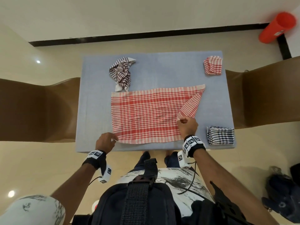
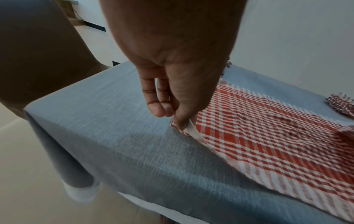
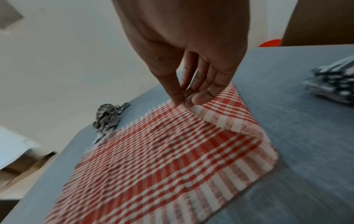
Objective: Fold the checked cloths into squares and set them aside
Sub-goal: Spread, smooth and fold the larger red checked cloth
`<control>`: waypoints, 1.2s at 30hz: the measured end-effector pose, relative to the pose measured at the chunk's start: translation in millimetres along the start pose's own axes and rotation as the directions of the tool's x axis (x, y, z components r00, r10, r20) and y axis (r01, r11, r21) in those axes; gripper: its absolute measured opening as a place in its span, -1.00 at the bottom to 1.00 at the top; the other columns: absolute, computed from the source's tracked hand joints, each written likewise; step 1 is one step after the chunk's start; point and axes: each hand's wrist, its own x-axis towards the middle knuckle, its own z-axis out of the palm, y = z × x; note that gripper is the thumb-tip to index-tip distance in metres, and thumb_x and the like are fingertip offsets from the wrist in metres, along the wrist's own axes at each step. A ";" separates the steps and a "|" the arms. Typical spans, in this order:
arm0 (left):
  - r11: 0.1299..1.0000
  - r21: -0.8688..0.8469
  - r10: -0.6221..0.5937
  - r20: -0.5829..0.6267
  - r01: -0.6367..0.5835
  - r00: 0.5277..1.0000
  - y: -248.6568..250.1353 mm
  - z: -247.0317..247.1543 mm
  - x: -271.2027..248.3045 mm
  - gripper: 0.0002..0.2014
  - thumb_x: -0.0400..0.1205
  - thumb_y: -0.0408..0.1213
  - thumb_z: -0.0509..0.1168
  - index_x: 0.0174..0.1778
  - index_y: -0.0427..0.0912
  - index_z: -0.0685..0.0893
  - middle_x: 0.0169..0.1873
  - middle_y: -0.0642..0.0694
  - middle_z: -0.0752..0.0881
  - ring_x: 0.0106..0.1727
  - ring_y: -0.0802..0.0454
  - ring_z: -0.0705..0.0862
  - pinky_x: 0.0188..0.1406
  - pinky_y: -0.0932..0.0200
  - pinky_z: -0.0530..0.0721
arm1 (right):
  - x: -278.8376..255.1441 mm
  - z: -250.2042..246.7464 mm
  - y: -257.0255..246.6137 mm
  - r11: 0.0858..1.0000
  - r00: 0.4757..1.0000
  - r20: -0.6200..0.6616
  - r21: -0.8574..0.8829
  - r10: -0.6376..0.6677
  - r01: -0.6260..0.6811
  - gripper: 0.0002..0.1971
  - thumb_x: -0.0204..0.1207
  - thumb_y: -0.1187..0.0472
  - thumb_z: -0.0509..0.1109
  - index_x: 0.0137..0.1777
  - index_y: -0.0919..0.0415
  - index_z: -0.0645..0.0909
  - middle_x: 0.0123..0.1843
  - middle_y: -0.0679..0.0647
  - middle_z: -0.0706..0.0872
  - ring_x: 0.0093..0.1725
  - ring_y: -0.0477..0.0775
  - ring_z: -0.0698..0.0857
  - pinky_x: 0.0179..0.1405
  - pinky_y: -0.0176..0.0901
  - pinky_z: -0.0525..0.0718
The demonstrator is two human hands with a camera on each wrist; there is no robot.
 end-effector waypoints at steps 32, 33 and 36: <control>0.930 -0.127 0.312 -0.225 -0.345 0.923 8.8 -9.6 -28.8 -0.74 0.67 -0.06 0.44 0.08 -0.09 0.54 -0.14 -0.07 0.77 -0.22 -0.05 0.71 -0.29 0.08 0.71 | -117.4 143.6 -86.6 0.870 0.520 0.778 0.068 -0.353 0.489 -0.77 0.46 0.30 0.66 0.10 0.14 0.87 -0.04 -0.03 0.90 -0.09 -0.20 0.83 -0.01 -0.39 0.77; 0.925 -0.123 0.329 -0.209 -0.358 0.921 10.1 -11.2 -27.7 -0.72 0.67 -0.04 0.44 0.13 -0.08 0.53 -0.10 -0.08 0.79 -0.18 -0.05 0.74 -0.24 0.05 0.75 | -116.3 140.8 -87.2 0.870 0.507 0.786 0.077 -0.354 0.487 -0.76 0.45 0.30 0.66 0.11 0.15 0.87 -0.05 -0.03 0.90 -0.09 -0.19 0.83 -0.01 -0.39 0.76; 0.909 -0.120 0.375 -0.187 -0.400 0.908 17.0 -18.9 -23.5 -0.64 0.66 -0.03 0.45 0.24 -0.07 0.49 0.00 -0.12 0.83 -0.04 -0.06 0.83 -0.12 -0.02 0.83 | -111.9 130.7 -91.5 0.870 0.485 0.799 0.092 -0.355 0.485 -0.74 0.41 0.28 0.69 0.10 0.14 0.87 -0.07 -0.03 0.89 -0.08 -0.13 0.83 0.01 -0.33 0.77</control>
